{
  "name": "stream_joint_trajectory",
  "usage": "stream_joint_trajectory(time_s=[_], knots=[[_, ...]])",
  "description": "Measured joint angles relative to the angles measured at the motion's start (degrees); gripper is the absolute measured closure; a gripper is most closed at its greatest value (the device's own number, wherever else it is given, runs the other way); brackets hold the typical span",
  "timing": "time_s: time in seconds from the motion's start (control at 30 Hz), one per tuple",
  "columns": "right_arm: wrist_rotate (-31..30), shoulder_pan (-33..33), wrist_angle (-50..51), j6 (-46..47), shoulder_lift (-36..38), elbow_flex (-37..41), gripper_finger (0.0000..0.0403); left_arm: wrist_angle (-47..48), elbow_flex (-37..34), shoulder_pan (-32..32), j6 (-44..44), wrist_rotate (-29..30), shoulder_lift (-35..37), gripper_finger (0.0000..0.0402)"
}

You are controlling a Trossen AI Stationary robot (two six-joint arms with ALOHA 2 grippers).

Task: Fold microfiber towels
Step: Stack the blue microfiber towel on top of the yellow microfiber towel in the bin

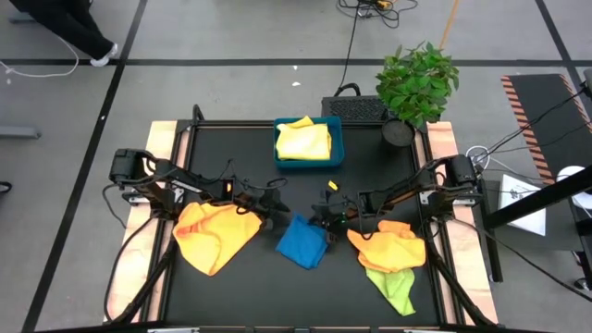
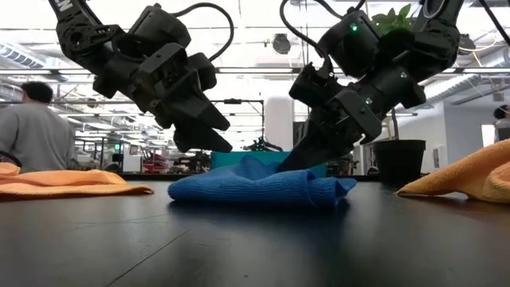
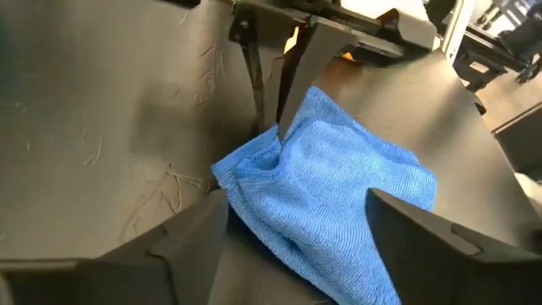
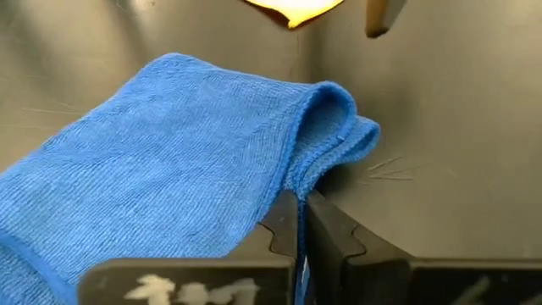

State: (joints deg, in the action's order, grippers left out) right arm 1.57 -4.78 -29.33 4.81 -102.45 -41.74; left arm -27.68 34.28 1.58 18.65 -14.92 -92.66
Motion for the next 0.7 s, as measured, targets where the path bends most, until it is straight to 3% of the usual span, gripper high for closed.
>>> stream_joint_trajectory(time_s=[0.17,0.7], knots=[[-0.18,-0.60,-2.22,-1.01,0.04,0.00,0.0402,1.24,0.00,0.00,1.43,1.03,-0.57,0.0088],[0.08,-0.61,-2.81,-1.03,0.09,-0.04,0.0403,-6.78,0.46,0.26,-1.59,0.30,-9.04,0.0091]])
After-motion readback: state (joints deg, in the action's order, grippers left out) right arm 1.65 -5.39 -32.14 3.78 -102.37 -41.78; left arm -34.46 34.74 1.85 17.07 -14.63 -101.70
